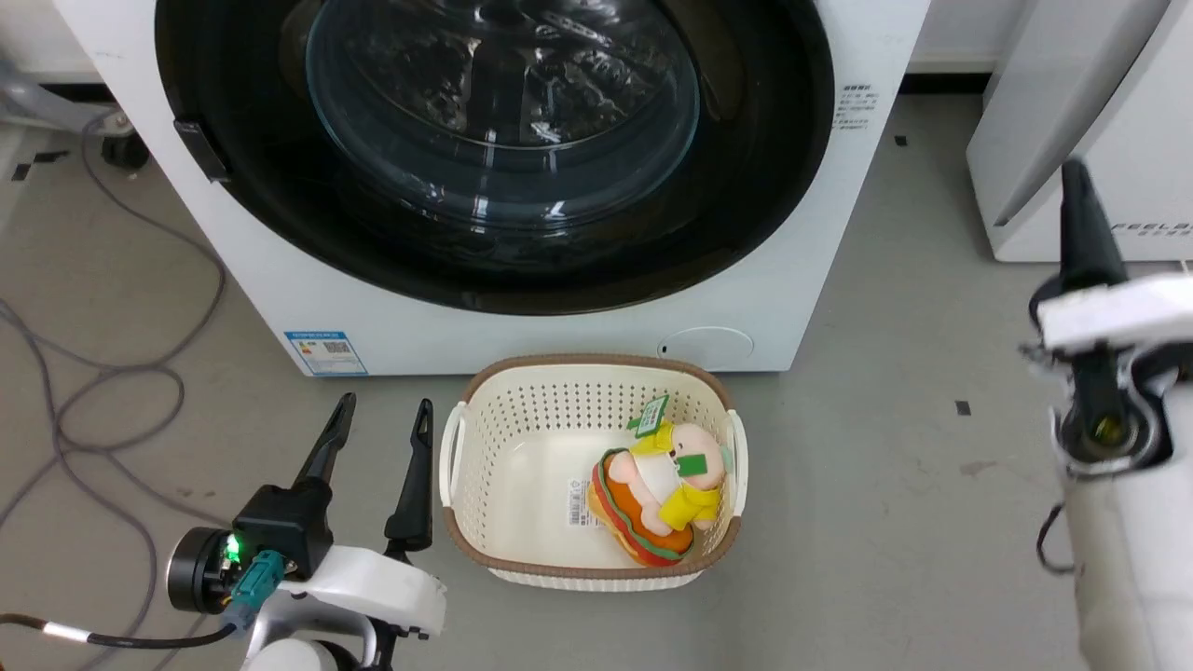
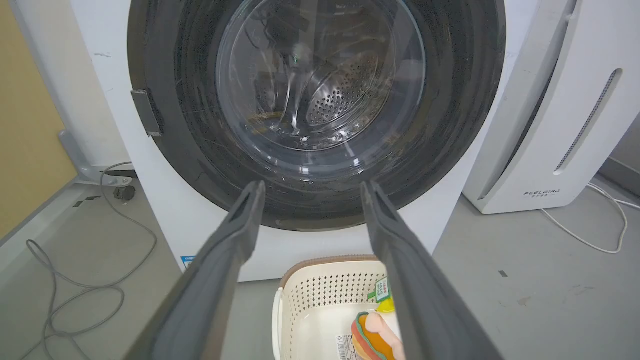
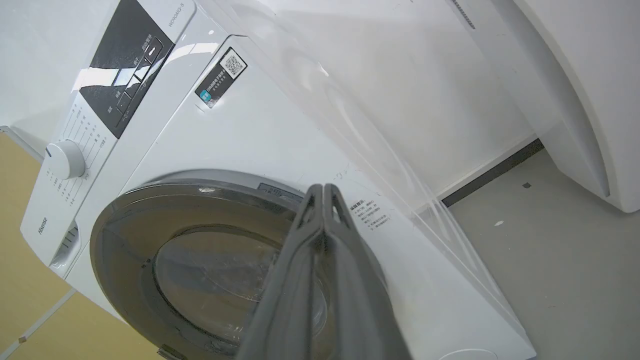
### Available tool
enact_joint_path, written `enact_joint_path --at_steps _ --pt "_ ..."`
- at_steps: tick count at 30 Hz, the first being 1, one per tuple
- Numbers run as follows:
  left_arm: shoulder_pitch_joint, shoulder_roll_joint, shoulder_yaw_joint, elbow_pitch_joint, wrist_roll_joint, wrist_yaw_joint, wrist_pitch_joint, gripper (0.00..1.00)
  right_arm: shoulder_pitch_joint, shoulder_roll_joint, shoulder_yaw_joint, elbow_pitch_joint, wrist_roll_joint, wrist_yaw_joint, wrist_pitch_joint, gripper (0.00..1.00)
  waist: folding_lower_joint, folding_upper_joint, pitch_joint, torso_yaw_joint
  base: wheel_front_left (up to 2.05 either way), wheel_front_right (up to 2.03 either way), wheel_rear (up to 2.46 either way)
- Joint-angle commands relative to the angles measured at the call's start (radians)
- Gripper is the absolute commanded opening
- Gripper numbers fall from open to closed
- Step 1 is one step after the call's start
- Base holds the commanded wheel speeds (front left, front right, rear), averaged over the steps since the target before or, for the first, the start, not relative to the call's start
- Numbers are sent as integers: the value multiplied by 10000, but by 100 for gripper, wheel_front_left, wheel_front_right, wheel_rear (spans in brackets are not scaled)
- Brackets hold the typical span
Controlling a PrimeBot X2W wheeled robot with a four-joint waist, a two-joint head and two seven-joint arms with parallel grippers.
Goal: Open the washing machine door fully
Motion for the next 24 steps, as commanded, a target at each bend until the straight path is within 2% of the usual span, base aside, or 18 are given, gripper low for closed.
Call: enact_joint_path --at_steps 1,12,24 --pt "-193 76 20 -52 -68 -50 -122 100 -648 -153 19 389 323 -4 95 0 -1 -1 115 23 0 0 0" --pt "-553 141 37 -154 -251 -169 -353 100 -3928 -671 738 3002 494 -5 1249 0 -1 -1 682 151 0 0 0" --pt "-981 203 -14 -213 -496 -293 -603 100 -6975 -573 1932 5363 397 -5 3206 0 -1 -1 1352 329 0 0 0"
